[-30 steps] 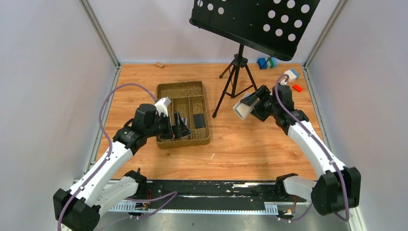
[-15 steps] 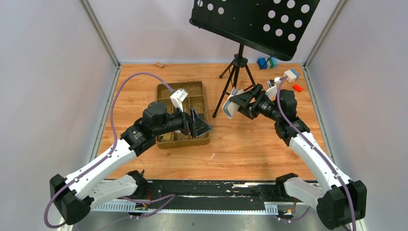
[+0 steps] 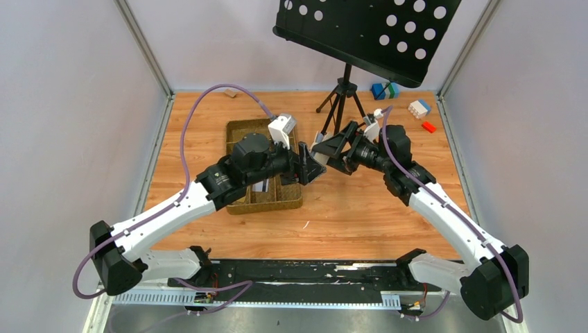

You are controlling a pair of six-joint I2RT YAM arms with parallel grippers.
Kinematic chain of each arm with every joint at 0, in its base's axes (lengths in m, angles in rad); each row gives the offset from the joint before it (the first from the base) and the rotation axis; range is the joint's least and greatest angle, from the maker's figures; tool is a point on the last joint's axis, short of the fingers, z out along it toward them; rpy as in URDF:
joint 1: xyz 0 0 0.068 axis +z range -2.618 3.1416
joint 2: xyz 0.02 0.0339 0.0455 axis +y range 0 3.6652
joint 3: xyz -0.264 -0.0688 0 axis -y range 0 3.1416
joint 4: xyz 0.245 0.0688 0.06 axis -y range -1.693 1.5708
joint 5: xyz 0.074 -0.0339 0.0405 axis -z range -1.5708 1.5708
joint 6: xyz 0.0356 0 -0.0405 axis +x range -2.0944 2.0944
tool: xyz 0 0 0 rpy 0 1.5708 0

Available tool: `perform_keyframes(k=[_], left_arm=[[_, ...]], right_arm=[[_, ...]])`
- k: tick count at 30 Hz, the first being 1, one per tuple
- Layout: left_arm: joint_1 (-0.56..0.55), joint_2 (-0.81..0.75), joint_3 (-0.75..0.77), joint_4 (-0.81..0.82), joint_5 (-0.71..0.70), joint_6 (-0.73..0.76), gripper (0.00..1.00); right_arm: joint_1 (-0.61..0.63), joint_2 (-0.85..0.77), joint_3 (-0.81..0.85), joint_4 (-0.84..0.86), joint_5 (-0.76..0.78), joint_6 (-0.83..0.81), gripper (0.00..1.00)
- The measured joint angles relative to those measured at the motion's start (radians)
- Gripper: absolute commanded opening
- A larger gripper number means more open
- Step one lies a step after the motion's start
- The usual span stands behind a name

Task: Take the credit cards out of the card holder
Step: Pick up the card holder from the center of the board, then open the card holder.

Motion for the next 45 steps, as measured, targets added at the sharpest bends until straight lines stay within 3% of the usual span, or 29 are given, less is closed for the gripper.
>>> perform_keyframes(k=[2, 6, 10, 12, 15, 26, 35, 45], left_arm=[[-0.004, 0.018, 0.017, -0.023, -0.03, 0.01, 0.74], [-0.008, 0.039, 0.036, -0.063, -0.072, 0.039, 0.41], [-0.012, 0.061, 0.053, -0.084, -0.089, 0.057, 0.16], [-0.013, 0.071, 0.055, -0.087, -0.094, 0.062, 0.08], [-0.014, 0.08, 0.054, -0.093, -0.099, 0.069, 0.0], [-0.021, 0.078, 0.031, -0.117, -0.219, 0.239, 0.0], [-0.083, 0.057, 0.014, -0.122, -0.246, 0.423, 0.0], [-0.108, 0.061, 0.014, -0.121, -0.223, 0.467, 0.0]], right_arm=[[0.013, 0.004, 0.0, -0.022, 0.01, -0.002, 0.77], [0.026, 0.015, 0.01, -0.049, 0.024, -0.003, 0.8], [0.028, 0.021, 0.025, -0.088, 0.039, -0.008, 0.85], [0.028, 0.021, 0.028, -0.105, 0.047, -0.01, 0.98], [0.029, 0.021, 0.051, -0.175, 0.073, -0.012, 1.0], [0.031, 0.06, 0.255, -0.552, 0.211, 0.015, 0.97], [0.034, 0.069, 0.254, -0.594, 0.219, 0.083, 0.93], [0.044, 0.087, 0.255, -0.594, 0.218, 0.107, 0.93]])
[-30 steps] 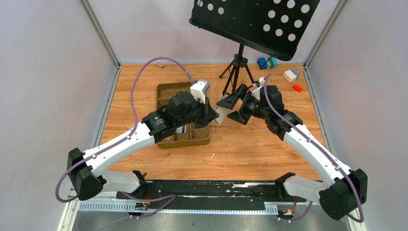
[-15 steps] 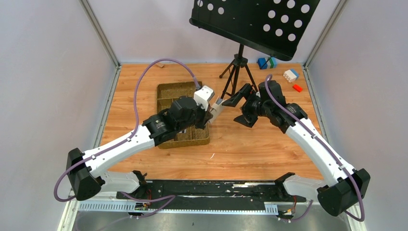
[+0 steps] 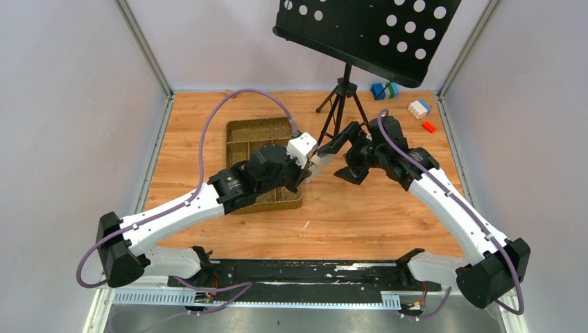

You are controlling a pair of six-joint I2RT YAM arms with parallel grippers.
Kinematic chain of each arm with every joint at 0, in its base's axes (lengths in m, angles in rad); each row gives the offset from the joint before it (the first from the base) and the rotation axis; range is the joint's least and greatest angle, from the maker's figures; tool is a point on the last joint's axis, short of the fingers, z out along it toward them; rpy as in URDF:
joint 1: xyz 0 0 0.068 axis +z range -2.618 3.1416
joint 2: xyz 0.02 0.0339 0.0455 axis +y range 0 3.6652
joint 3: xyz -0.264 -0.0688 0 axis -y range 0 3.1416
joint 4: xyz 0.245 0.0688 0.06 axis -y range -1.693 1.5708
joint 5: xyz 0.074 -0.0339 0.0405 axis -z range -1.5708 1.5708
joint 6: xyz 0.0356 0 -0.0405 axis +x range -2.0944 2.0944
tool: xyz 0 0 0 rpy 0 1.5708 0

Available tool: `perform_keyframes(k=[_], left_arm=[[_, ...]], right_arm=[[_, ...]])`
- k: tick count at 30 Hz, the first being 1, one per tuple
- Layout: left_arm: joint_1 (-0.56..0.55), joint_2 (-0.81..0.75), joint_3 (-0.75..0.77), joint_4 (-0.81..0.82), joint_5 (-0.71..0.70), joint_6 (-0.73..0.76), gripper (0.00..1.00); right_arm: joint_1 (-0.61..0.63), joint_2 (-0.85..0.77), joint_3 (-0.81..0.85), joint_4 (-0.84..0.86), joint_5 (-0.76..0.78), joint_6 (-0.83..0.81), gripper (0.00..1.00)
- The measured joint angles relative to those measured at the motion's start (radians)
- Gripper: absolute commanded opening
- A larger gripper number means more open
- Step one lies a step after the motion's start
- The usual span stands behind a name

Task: Take the credit cards out of the card holder
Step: Open the card holder.

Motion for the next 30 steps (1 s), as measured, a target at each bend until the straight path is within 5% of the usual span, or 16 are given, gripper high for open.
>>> perform_keyframes(k=[21, 26, 30], left_arm=[[-0.01, 0.022, -0.026, 0.018, 0.06, 0.025, 0.01], [-0.012, 0.014, -0.026, 0.019, 0.071, 0.064, 0.03], [-0.014, 0.013, -0.026, 0.011, 0.068, 0.098, 0.2]], right_arm=[[0.008, 0.031, -0.01, 0.008, -0.016, 0.034, 0.8], [0.026, 0.065, -0.01, -0.002, -0.016, 0.037, 0.59], [0.028, 0.065, -0.01, -0.012, -0.012, 0.041, 0.34]])
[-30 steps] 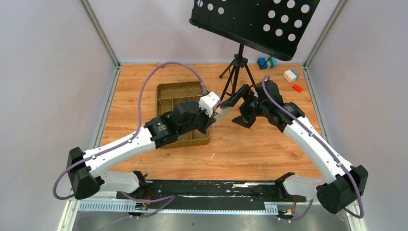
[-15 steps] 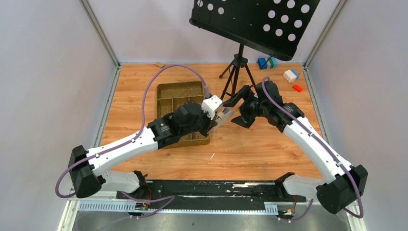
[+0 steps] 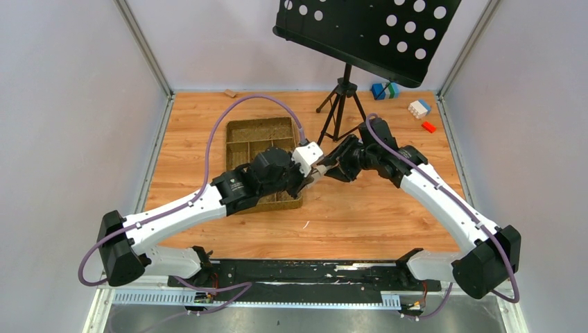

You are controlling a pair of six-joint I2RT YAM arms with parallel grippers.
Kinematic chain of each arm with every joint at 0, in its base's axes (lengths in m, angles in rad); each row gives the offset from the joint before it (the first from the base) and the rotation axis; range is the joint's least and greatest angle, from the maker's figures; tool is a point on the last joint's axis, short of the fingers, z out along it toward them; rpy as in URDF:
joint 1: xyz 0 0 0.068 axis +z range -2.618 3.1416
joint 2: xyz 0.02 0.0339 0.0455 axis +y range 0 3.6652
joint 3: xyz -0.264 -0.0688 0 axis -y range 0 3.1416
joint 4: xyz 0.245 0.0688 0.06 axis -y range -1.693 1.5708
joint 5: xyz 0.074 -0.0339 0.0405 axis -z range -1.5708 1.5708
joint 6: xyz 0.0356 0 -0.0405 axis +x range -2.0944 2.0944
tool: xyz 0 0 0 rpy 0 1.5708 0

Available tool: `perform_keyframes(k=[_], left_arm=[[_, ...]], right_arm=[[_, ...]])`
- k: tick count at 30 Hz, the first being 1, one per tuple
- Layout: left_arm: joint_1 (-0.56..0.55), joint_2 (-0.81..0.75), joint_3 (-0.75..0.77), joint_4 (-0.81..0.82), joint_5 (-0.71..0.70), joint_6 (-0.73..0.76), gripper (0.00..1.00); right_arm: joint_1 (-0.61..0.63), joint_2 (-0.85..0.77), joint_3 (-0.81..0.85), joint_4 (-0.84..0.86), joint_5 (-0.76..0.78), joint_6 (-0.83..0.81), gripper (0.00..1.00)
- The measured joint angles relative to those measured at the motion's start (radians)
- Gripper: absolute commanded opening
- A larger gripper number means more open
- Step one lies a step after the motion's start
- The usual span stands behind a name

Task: Take the credit cards out of the card holder
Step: Open the card holder.

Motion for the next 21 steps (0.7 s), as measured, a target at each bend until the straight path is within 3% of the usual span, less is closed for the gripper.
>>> perform_keyframes(k=[3, 6, 8, 12, 18, 21], left_arm=[[-0.005, 0.0, -0.002, -0.005, 0.002, 0.019, 0.38], [-0.01, -0.004, -0.013, 0.006, 0.003, 0.021, 0.72], [-0.01, -0.015, -0.023, 0.006, 0.001, 0.017, 0.88], [0.026, -0.062, -0.024, -0.016, 0.039, -0.048, 0.92], [0.364, -0.178, -0.151, 0.093, 0.374, -0.325, 0.93], [0.425, -0.206, -0.233, 0.173, 0.494, -0.466, 0.93]], right_arm=[[0.0, 0.0, 0.0, -0.001, 0.002, 0.005, 0.18], [0.0, 0.0, -0.001, -0.004, 0.009, 0.005, 0.14], [0.0, 0.0, -0.003, -0.011, 0.024, -0.006, 0.11], [-0.001, 0.0, -0.008, -0.01, 0.029, -0.081, 0.05], [-0.008, -0.013, -0.058, 0.157, -0.076, -0.222, 0.07], [-0.01, -0.018, -0.074, 0.256, -0.14, -0.281, 0.09]])
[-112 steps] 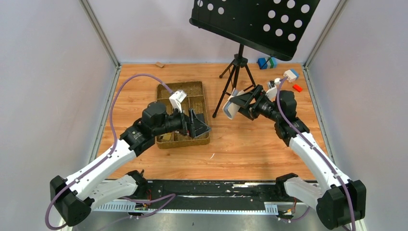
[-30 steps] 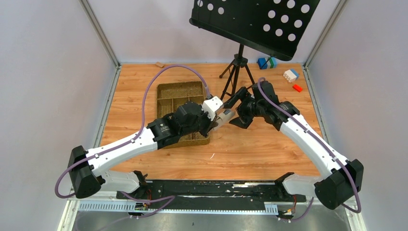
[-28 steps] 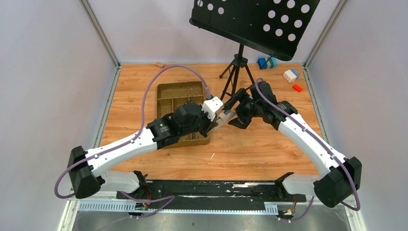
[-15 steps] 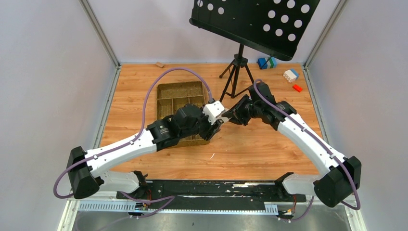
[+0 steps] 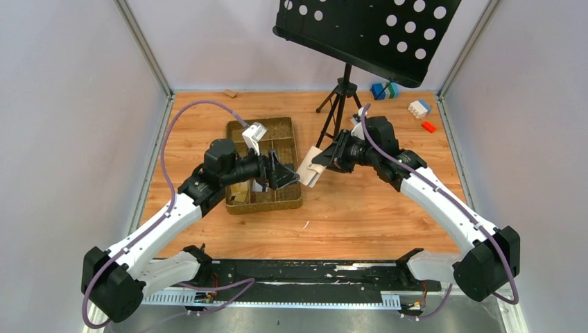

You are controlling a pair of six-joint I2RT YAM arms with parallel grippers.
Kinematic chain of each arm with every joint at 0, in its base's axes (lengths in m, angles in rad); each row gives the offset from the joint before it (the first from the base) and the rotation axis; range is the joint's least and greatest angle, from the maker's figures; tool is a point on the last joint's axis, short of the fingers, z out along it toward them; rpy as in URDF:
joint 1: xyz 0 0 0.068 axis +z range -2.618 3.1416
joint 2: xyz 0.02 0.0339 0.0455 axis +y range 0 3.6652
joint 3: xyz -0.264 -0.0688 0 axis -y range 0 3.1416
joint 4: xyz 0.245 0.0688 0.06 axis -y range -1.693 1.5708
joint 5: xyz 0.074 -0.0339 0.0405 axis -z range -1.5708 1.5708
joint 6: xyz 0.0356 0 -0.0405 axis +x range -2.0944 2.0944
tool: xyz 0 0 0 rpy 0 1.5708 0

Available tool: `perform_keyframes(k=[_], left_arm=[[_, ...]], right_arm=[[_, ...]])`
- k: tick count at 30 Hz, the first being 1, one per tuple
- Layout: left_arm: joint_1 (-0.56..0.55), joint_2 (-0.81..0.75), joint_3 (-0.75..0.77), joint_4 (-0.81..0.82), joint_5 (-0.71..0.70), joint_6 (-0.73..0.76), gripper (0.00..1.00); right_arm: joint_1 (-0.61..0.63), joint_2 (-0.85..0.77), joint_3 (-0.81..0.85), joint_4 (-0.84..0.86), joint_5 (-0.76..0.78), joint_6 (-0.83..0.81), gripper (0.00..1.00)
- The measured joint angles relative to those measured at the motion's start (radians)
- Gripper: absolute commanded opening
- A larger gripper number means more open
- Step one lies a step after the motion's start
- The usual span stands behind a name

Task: Take the credit cards out of the card holder
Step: Open the card holder.

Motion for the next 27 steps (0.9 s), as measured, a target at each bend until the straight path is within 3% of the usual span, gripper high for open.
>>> perform_keyframes(k=[7, 15, 20, 24, 27], left_arm=[[0.071, -0.027, -0.22, 0.369, 0.24, -0.377, 0.91], [0.079, -0.027, -0.241, 0.644, 0.344, -0.609, 0.87], [0.079, -0.011, -0.245, 0.787, 0.381, -0.696, 0.77], [0.079, 0.019, -0.245, 0.835, 0.39, -0.727, 0.61], [0.079, 0.039, -0.245, 0.855, 0.389, -0.74, 0.55]], right_arm=[[-0.005, -0.026, 0.0, 0.164, -0.129, -0.103, 0.09], [-0.005, -0.055, -0.01, 0.362, -0.275, -0.101, 0.09], [-0.005, -0.054, -0.009, 0.409, -0.347, -0.102, 0.08], [-0.005, -0.046, -0.001, 0.41, -0.391, -0.103, 0.08], [-0.005, -0.032, 0.013, 0.412, -0.418, -0.103, 0.08]])
